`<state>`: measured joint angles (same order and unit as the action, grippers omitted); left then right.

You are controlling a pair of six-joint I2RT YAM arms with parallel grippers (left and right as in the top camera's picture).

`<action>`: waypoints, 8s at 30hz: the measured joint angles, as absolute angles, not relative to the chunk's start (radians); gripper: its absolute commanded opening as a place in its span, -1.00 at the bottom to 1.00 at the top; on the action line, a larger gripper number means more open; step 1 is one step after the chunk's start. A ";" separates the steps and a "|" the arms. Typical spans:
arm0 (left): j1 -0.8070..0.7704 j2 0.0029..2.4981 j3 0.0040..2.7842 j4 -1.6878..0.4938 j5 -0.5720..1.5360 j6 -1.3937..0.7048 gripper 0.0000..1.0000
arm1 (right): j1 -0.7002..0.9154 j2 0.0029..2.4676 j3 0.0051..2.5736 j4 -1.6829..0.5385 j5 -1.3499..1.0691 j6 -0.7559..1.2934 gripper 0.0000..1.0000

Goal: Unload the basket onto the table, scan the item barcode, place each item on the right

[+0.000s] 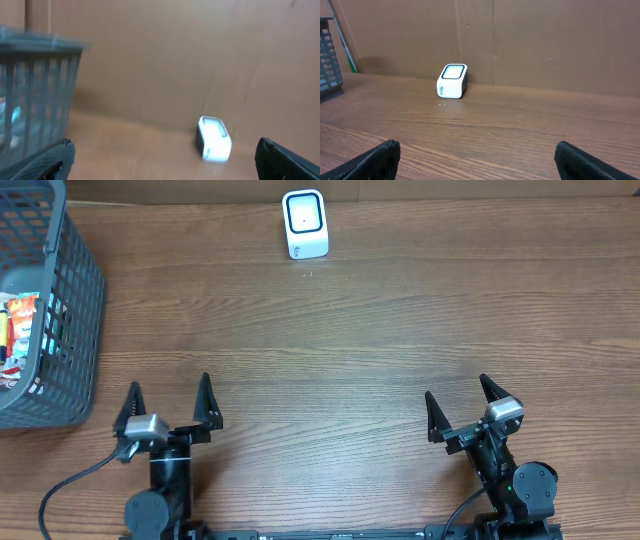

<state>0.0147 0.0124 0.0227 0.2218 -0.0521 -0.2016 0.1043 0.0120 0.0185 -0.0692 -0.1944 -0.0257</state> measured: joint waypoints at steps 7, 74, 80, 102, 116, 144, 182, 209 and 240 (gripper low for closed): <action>0.015 0.023 0.301 0.236 0.008 -0.129 1.00 | 0.104 0.012 0.019 -0.069 -0.194 -0.025 1.00; 0.731 1.921 2.286 -1.319 0.132 0.258 0.99 | 0.104 0.012 0.019 -0.070 -0.194 -0.025 1.00; 0.731 2.094 2.286 -1.287 0.165 0.319 0.99 | 0.104 0.012 0.019 -0.069 -0.194 -0.025 1.00; 0.694 2.389 2.286 -1.266 0.214 0.396 0.99 | 0.104 0.012 0.019 -0.070 -0.194 -0.025 1.00; 0.680 2.409 2.292 -1.297 0.200 0.404 -0.22 | 0.104 0.012 0.019 -0.070 -0.194 -0.026 1.00; 0.666 1.821 2.434 -1.293 0.169 0.052 -0.37 | 0.104 0.012 0.019 -0.070 -0.194 -0.025 1.00; -0.620 2.006 2.428 -1.599 0.054 -0.540 -0.84 | 0.104 0.012 0.019 -0.069 -0.194 -0.025 1.00; -0.813 2.487 2.422 -1.281 -0.025 -0.772 -0.63 | 0.104 0.012 0.019 -0.070 -0.194 -0.025 1.00; -0.843 2.505 2.421 -1.361 -0.021 -0.767 0.35 | 0.104 0.012 0.019 -0.069 -0.194 -0.025 1.00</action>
<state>-0.8433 2.5046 2.4214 -1.3609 -0.0208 -0.7673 0.1043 0.0120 0.0185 -0.0692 -0.1940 -0.0250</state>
